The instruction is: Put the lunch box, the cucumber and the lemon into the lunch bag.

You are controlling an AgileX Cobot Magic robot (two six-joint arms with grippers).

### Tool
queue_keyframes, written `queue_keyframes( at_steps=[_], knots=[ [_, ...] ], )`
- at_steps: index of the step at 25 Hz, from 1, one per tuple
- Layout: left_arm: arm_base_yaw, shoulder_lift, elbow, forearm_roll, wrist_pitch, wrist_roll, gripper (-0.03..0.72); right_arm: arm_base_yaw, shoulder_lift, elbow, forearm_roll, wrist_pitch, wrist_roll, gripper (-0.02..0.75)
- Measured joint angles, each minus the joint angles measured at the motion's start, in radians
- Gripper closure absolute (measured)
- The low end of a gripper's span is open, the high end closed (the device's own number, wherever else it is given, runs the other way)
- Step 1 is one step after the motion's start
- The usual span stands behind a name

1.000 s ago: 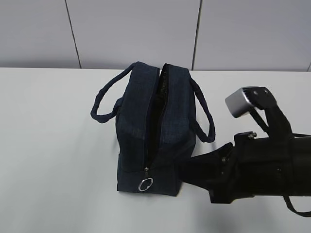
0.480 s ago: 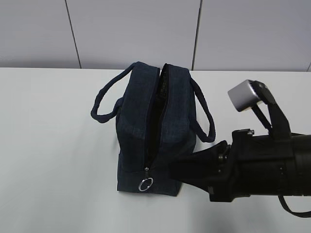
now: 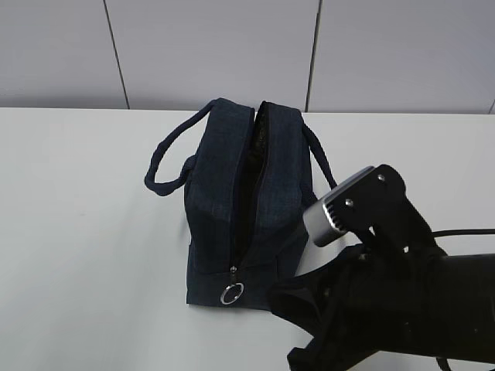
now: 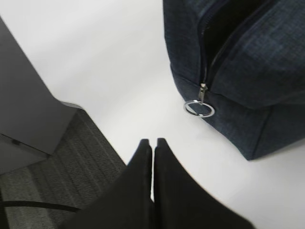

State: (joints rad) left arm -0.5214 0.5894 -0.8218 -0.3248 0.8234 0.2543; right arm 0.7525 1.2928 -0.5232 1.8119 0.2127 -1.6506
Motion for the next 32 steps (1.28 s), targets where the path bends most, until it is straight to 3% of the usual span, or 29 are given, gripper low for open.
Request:
queue_keyframes(
  at_steps=[5, 13, 16, 21, 25, 32],
  knots=[
    [0.000, 0.000, 0.000, 0.004, 0.000, 0.000, 0.450, 0.091, 0.035, -0.047, 0.013, -0.119, 0.043, 0.738],
    [0.000, 0.000, 0.000, 0.004, 0.001, 0.000, 0.450, 0.106, 0.263, -0.143, 0.019, -0.103, 0.103, 0.727],
    [0.000, 0.000, 0.000, 0.007, 0.001, 0.000, 0.450, 0.106, 0.281, -0.160, 0.019, -0.069, 0.114, 0.629],
    [0.000, 0.000, 0.000, 0.012, 0.002, 0.000, 0.450, 0.106, 0.279, -0.172, 0.019, -0.053, 0.152, 0.344],
    [0.000, 0.000, 0.000, 0.012, 0.002, 0.000, 0.450, 0.106, 0.281, -0.174, 0.019, -0.110, 0.236, 0.293],
    [0.000, 0.000, 0.000, 0.012, 0.002, 0.000, 0.450, 0.106, 0.281, -0.174, 0.023, -0.213, 0.435, 0.286]
  ],
)
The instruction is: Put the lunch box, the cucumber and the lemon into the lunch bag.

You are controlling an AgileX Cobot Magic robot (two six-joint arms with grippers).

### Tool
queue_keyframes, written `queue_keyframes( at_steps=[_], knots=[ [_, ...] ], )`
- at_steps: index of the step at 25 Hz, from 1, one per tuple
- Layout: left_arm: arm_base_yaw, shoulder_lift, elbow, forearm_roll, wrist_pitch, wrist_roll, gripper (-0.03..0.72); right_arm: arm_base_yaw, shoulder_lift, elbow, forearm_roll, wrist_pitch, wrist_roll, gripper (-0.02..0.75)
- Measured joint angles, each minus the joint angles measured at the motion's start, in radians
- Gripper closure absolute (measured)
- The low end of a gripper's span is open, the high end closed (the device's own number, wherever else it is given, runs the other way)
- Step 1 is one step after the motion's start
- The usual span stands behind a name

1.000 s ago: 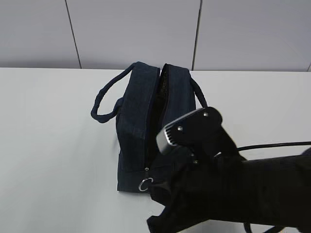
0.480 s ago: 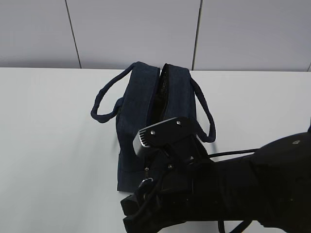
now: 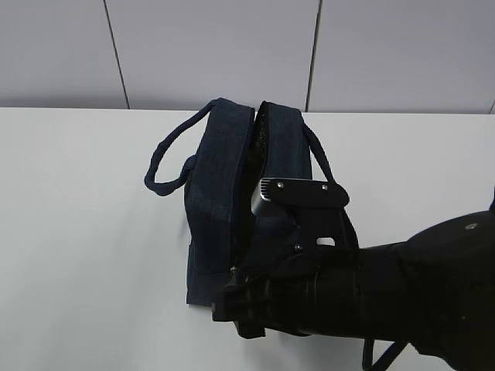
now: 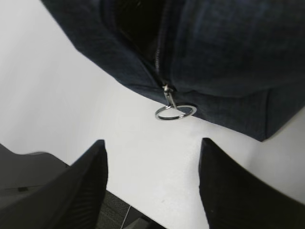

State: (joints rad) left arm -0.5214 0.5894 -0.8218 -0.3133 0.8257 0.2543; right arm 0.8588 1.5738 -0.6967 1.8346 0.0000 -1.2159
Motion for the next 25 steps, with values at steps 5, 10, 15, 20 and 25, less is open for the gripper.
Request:
queue_keyframes(
  at_steps=[5, 10, 15, 20, 25],
  knots=[
    [0.000, 0.000, 0.000, 0.000, 0.000, 0.000, 0.450, 0.000, 0.000, -0.004, 0.002, -0.023, 0.088, 0.284],
    [0.000, 0.000, 0.000, 0.000, 0.000, 0.000, 0.450, 0.000, 0.044, -0.049, 0.002, -0.030, 0.137, 0.283],
    [0.000, 0.000, 0.000, 0.000, 0.000, 0.000, 0.450, 0.000, 0.120, -0.082, 0.004, -0.023, 0.175, 0.283],
    [0.000, 0.000, 0.000, 0.000, 0.000, 0.000, 0.450, 0.000, 0.130, -0.084, 0.004, -0.032, 0.209, 0.283],
    [0.000, 0.000, 0.000, 0.000, 0.000, 0.000, 0.450, 0.000, 0.150, -0.089, 0.004, -0.046, 0.237, 0.283]
  ],
)
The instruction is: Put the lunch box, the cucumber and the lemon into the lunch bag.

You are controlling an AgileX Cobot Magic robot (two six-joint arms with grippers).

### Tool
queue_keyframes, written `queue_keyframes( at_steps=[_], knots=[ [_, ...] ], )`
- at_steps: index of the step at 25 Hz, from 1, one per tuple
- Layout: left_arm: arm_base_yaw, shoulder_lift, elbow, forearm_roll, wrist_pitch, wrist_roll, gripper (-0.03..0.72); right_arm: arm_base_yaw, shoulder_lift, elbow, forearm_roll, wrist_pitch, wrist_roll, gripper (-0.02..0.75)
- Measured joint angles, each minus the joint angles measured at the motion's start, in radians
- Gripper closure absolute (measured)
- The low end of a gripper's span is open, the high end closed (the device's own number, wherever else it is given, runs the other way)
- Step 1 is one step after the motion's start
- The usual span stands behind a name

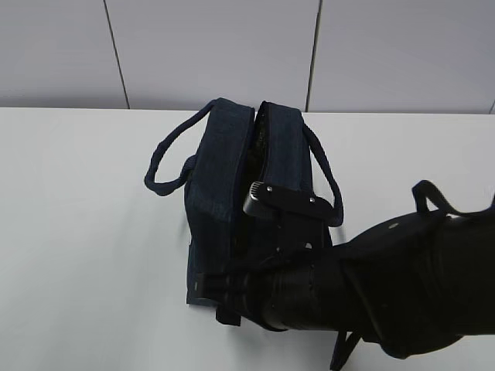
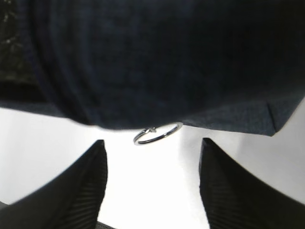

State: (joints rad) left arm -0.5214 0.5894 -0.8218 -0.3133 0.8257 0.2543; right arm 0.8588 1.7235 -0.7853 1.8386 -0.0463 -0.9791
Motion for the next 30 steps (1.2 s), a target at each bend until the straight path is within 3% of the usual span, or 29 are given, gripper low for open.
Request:
queue_keyframes(
  at_steps=[19, 26, 30],
  knots=[
    [0.000, 0.000, 0.000, 0.000, 0.000, 0.000, 0.450, 0.002, 0.089, -0.076, 0.001, -0.042, 0.050, 0.286],
    [0.000, 0.000, 0.000, 0.000, 0.000, 0.000, 0.450, 0.002, 0.093, -0.076, 0.001, -0.044, 0.054, 0.382],
    [0.000, 0.000, 0.000, 0.000, 0.000, 0.000, 0.450, 0.002, 0.093, -0.076, 0.001, -0.045, 0.054, 0.489]
  ],
)
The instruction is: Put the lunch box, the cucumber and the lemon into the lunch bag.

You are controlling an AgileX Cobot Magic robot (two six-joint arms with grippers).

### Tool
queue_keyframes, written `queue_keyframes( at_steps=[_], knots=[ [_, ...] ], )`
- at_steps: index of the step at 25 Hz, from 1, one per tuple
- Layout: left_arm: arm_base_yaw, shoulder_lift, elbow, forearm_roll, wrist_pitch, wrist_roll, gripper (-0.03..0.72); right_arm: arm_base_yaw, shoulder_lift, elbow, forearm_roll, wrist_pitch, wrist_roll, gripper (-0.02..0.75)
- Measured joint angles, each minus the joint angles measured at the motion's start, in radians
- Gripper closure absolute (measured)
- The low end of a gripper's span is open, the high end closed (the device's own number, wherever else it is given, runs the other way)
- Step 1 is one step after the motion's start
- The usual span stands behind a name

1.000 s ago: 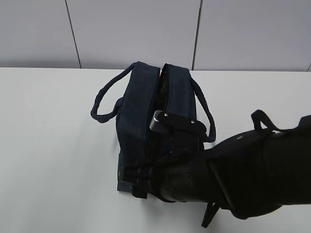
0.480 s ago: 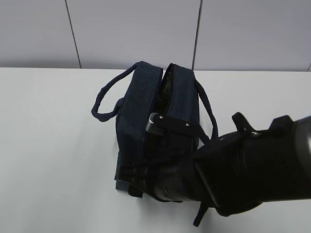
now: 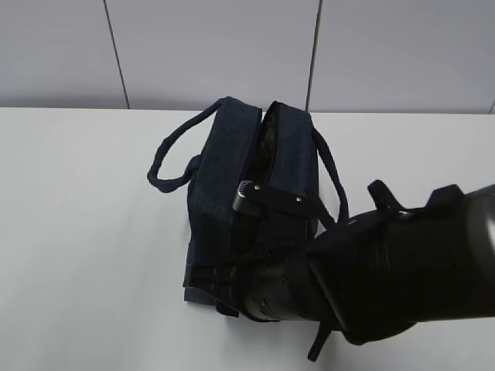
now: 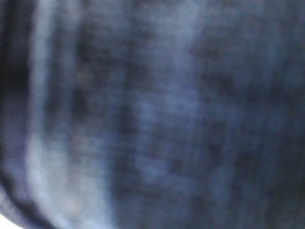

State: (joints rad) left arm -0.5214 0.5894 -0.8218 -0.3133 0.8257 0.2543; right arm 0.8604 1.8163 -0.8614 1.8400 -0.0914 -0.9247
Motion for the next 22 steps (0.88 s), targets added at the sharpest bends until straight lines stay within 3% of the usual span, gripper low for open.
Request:
queue_keyframes(
  at_steps=[16, 22],
  knots=[
    [0.000, 0.000, 0.000, 0.000, 0.000, 0.000, 0.450, 0.000, 0.000, 0.000, 0.000, -0.002, 0.002, 0.732],
    [0.000, 0.000, 0.000, 0.000, 0.000, 0.000, 0.450, 0.000, 0.000, 0.000, 0.000, -0.002, 0.004, 0.738]
  ],
)
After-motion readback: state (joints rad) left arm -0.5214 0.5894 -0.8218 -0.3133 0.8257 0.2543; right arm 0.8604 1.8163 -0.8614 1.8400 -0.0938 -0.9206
